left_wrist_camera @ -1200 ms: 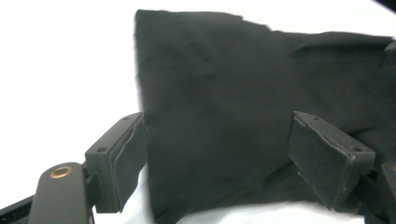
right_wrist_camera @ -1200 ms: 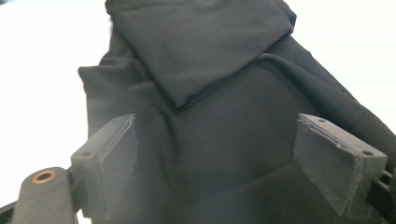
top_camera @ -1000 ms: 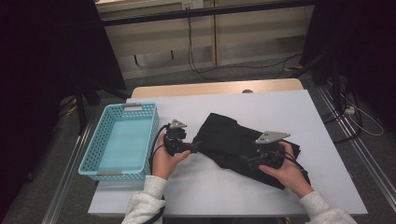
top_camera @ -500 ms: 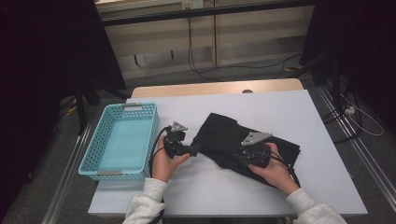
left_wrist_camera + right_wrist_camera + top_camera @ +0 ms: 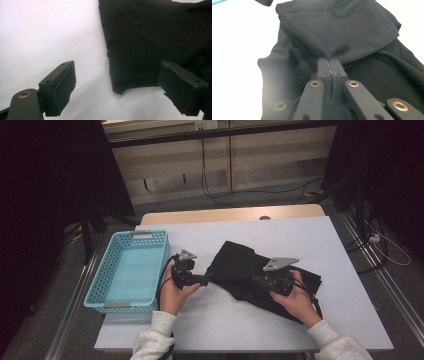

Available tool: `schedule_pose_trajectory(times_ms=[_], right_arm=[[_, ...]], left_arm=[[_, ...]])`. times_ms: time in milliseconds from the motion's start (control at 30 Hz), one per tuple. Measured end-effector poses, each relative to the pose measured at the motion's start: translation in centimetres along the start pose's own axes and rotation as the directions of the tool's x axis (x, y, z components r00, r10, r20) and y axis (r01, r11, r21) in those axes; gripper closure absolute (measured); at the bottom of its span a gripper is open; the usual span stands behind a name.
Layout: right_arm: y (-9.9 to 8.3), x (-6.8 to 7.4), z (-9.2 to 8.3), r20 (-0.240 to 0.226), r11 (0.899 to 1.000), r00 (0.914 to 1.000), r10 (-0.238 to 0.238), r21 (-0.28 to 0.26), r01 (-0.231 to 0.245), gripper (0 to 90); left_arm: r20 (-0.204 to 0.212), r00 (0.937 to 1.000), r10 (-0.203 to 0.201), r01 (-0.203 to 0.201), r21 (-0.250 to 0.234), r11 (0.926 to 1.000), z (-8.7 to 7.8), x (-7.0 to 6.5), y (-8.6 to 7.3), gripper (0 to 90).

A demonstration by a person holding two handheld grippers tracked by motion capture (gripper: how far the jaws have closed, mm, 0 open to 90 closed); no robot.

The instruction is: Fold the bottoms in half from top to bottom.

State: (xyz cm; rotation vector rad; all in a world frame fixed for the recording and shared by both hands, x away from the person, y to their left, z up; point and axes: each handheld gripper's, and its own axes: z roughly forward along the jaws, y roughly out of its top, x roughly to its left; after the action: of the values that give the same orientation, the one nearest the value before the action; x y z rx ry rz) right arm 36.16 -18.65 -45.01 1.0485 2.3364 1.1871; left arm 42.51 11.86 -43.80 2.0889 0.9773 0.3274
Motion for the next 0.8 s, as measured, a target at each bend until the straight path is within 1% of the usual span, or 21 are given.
schedule_pose_trajectory(times_ms=[67, 133, 167, 267, 467, 500, 533, 567, 600, 700, 800], right_arm=[[0.1, 0.1, -0.4, -0.003, 1.0, 1.0, -0.003, -0.01, 0.003, 88.9], [0.2, 0.1, -0.9, -0.005, 1.0, 1.0, -0.002, -0.018, 0.002, 88.9], [0.2, 0.2, -1.0, -0.006, 1.0, 1.0, -0.002, -0.019, 0.002, 89.0], [0.0, 0.3, -1.2, -0.006, 1.0, 1.0, -0.006, -0.005, 0.006, 89.0], [-0.6, 0.1, -1.8, -0.001, 1.0, 1.0, 0.001, -0.007, -0.001, 89.0], [-0.7, 0.0, -1.9, -0.005, 1.0, 1.0, 0.002, -0.005, -0.002, 89.0], [-0.8, 0.0, -2.1, 0.0, 1.0, 1.0, 0.001, -0.007, -0.001, 88.9], [-0.9, 0.0, -2.2, 0.0, 1.0, 1.0, 0.001, -0.005, -0.001, 88.9], [-1.0, 0.0, -2.3, 0.0, 1.0, 1.0, 0.0, -0.004, 0.0, 88.9], [-1.1, 0.1, -2.6, -0.001, 1.0, 1.0, 0.001, -0.007, -0.001, 89.0], [-1.2, 0.2, -3.3, 0.002, 1.0, 0.9999, -0.015, -0.002, 0.015, 88.9]], left_arm=[[0.007, 1.0, 0.0, 0.0, 0.005, 1.0, 0.0, 0.0, 0.0, 15.2], [0.005, 1.0, 0.002, -0.002, 0.001, 1.0, 0.1, -0.1, 0.0, 15.2], [0.012, 0.9999, 0.003, -0.003, 0.01, 0.9999, 0.1, -0.1, 0.0, 15.2], [0.01, 0.9999, 0.004, -0.004, 0.005, 1.0, 0.2, -0.2, 0.1, 15.2], [0.015, 0.9999, 0.001, -0.001, 0.006, 1.0, 0.2, -0.1, 0.1, 14.9], [0.014, 0.9999, -0.003, 0.003, 0.002, 1.0, 0.2, -0.1, 0.1, 14.9], [-0.001, 1.0, -0.006, 0.006, -0.002, 1.0, 0.3, -0.2, 0.1, 14.8], [0.002, 1.0, -0.008, 0.008, -0.002, 1.0, 0.3, -0.2, 0.1, 14.8], [0.019, 0.9998, -0.008, 0.008, 0.003, 1.0, 0.3, -0.2, 0.1, 14.9], [0.021, 0.9998, -0.008, 0.007, 0.005, 1.0, 0.4, -0.3, 0.1, 14.7], [0.028, 0.9996, -0.004, 0.004, 0.011, 0.9999, 0.5, -0.3, 0.1, 14.7]])
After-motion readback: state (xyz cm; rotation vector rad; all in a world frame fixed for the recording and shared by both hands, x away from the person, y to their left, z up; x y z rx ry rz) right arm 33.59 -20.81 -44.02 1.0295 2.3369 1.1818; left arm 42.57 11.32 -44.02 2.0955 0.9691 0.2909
